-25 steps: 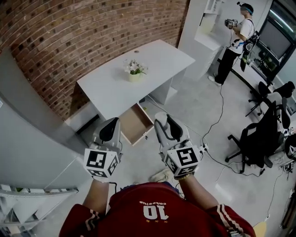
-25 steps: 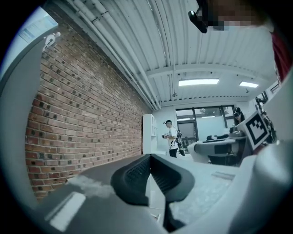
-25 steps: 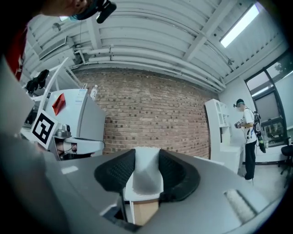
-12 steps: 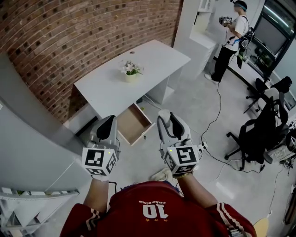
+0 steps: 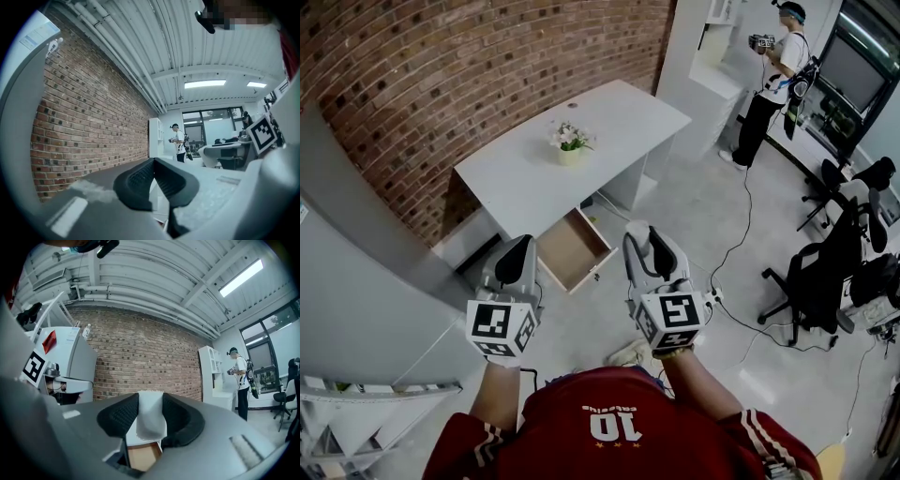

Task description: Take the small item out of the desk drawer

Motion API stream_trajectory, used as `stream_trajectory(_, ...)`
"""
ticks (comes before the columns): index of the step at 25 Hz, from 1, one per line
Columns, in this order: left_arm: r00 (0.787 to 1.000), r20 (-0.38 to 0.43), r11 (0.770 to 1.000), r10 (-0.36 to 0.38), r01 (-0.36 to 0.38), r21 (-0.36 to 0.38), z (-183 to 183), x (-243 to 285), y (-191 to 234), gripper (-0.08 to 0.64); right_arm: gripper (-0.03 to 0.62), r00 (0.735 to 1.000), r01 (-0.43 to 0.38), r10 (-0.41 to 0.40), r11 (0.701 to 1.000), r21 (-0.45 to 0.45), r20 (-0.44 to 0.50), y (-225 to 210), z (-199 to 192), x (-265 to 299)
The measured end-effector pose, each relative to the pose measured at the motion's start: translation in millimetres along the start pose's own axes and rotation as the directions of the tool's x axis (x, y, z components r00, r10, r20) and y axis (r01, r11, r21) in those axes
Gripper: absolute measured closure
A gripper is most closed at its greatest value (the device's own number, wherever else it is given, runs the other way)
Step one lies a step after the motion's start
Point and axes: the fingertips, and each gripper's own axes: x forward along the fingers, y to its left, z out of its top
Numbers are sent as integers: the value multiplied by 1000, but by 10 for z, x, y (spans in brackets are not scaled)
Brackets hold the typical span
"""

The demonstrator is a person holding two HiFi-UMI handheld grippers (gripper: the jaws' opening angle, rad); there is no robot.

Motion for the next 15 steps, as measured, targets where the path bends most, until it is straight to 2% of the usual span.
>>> stream_trajectory(8,1000,-5,1000,-19,19,-4,-14,2,-9,560,434,1000,-7,7,1000,26,5,38,41,43)
stream_trajectory(15,1000,3,1000,-4,4,-10,8,-58,64,560,434,999,-44,44,998,34,1,165,44,75)
